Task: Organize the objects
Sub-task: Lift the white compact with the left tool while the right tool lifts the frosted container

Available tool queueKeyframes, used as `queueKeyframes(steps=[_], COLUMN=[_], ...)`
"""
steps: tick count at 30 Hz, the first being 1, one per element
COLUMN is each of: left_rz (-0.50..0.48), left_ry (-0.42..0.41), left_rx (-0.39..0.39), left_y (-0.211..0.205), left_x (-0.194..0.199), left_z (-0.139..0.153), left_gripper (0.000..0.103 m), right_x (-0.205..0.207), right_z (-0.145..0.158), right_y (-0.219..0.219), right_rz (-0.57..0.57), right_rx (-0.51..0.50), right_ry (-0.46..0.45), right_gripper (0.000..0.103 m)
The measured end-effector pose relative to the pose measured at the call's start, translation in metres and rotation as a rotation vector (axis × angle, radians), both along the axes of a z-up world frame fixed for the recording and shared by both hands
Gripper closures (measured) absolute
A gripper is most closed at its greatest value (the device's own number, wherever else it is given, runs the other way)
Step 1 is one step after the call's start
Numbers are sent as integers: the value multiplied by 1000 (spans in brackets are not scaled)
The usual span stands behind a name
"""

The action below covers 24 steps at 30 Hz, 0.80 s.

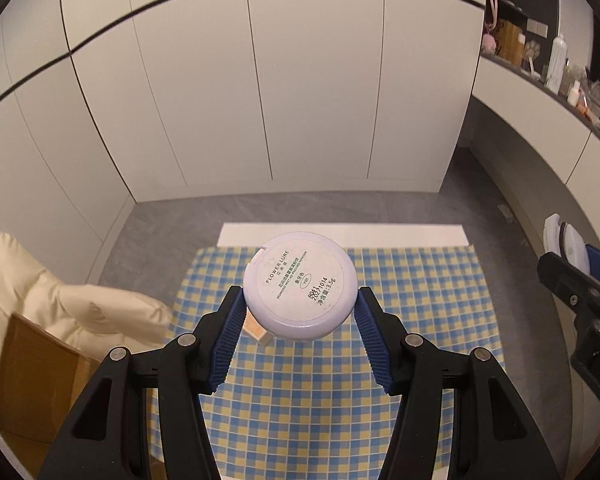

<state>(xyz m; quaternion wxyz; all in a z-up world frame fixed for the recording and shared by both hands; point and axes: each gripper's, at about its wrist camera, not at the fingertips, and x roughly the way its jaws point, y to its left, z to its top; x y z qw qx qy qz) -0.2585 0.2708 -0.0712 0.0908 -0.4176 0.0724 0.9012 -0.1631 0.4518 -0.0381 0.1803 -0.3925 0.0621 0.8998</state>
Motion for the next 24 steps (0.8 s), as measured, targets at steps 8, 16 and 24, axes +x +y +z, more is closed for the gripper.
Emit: queueKeyframes(steps=[8, 16, 24], left_rz=[0, 7, -7], left_ry=[67, 89, 87], left_rx=[4, 7, 7], left_y=[-3, -7, -6], left_x=[19, 32, 46], left_z=[68, 109, 118], left_gripper=[47, 47, 47], right_x=[15, 30, 36], right_z=[72, 118, 122], right_y=[-6, -19, -23], right_rz=[-5, 10, 19], right_rx=[13, 54, 61], right_ry=[51, 83, 78], right_gripper=[41, 41, 41])
